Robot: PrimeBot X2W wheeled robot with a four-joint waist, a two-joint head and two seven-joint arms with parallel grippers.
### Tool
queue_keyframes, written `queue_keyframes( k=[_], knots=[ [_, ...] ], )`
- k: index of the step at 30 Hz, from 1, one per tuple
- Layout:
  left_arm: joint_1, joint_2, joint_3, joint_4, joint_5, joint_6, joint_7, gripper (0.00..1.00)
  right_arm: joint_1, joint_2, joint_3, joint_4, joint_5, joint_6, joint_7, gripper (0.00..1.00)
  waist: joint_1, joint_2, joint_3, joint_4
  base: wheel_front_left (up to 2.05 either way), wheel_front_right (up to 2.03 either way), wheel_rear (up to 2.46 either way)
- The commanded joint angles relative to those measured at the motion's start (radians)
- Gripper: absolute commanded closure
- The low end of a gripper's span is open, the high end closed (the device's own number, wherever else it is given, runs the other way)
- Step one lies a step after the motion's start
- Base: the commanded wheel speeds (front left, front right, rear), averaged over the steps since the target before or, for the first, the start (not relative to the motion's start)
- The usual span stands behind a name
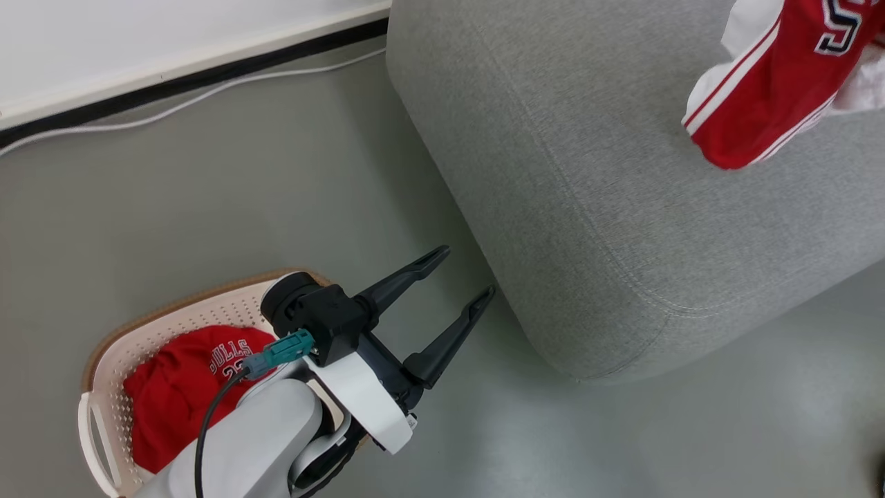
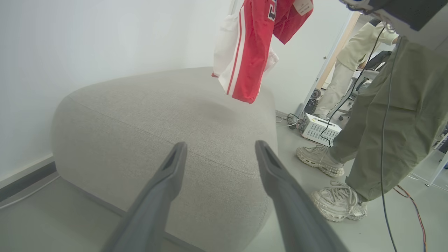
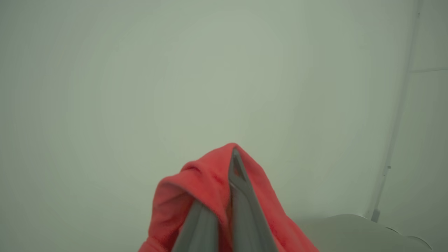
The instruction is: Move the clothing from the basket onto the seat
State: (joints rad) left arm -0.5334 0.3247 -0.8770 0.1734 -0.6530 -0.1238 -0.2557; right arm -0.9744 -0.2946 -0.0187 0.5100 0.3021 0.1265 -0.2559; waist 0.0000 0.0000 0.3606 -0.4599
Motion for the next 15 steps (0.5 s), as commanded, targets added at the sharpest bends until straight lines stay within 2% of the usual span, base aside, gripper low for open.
queue_keyframes(
  k=[1,5,11,15],
  knots=[
    [-0.050,0.019,0.019,-0.032,-0.007,-0.007,-0.006,0.00,-0.051,-0.026,-0.011,0.003,-0.017,0.004,-0.006,1.00,0.0000,0.0000,0.060,0.041,0.00,0.00,0.00],
    [-0.084,0.042,-0.006,-0.040,-0.017,-0.007,-0.006,0.00,-0.147,-0.055,-0.062,0.089,-0.068,0.004,-0.006,1.00,0.0000,0.0000,0.115,0.074,0.00,0.00,0.00],
    [-0.116,0.063,-0.043,-0.049,-0.038,-0.007,-0.006,0.00,-0.295,-0.099,-0.244,0.220,-0.186,0.004,-0.006,1.00,0.0000,0.0000,0.182,0.144,0.00,0.00,0.00],
    [-0.121,0.063,-0.053,-0.048,-0.051,-0.007,-0.006,0.00,-0.348,-0.120,-0.415,0.286,-0.295,0.004,-0.006,1.00,0.0000,0.0000,0.203,0.188,0.00,0.00,0.00]
  ],
)
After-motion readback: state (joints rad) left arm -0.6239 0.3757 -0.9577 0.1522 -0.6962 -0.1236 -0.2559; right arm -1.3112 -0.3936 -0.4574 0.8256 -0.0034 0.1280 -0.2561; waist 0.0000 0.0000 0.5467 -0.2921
